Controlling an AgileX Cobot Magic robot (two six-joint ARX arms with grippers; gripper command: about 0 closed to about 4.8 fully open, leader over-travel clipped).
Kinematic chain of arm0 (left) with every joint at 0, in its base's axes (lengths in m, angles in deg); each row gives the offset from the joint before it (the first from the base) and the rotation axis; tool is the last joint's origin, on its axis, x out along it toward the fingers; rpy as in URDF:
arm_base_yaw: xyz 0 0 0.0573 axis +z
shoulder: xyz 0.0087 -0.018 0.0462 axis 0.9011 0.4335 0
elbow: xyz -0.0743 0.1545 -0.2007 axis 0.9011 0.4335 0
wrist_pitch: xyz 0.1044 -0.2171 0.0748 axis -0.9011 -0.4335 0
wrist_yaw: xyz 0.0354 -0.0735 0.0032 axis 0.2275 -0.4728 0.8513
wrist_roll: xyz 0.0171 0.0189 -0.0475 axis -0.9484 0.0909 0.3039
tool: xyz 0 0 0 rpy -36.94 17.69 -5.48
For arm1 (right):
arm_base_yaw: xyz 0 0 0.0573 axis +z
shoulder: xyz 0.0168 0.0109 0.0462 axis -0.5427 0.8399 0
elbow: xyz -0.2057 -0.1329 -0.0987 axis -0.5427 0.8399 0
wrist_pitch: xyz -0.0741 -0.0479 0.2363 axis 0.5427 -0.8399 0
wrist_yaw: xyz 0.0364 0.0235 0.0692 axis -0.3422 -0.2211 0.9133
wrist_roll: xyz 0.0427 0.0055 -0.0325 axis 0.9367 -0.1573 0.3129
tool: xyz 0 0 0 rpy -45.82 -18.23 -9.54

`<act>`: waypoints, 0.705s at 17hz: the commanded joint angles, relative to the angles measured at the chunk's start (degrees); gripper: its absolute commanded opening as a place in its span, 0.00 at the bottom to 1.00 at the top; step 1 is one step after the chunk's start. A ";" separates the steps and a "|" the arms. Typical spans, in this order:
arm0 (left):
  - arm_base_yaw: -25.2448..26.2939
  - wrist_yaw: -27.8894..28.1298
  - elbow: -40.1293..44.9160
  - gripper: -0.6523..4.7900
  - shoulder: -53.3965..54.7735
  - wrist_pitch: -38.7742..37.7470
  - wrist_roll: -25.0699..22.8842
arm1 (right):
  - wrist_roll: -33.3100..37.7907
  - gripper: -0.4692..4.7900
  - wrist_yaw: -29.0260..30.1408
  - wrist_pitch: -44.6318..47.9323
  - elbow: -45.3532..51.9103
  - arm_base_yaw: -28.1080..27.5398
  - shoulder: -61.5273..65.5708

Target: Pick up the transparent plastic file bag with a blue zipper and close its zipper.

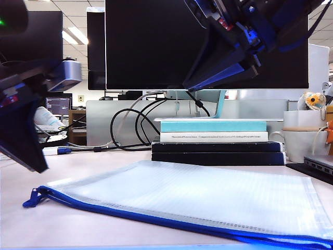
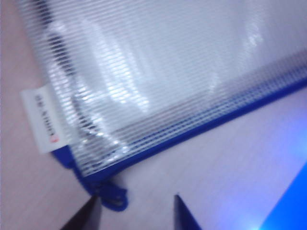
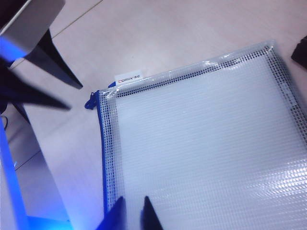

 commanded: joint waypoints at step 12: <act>-4.20 1.66 -18.95 0.11 11.21 -17.18 -1.84 | -1.09 0.44 -0.72 -1.29 -0.13 0.02 -0.02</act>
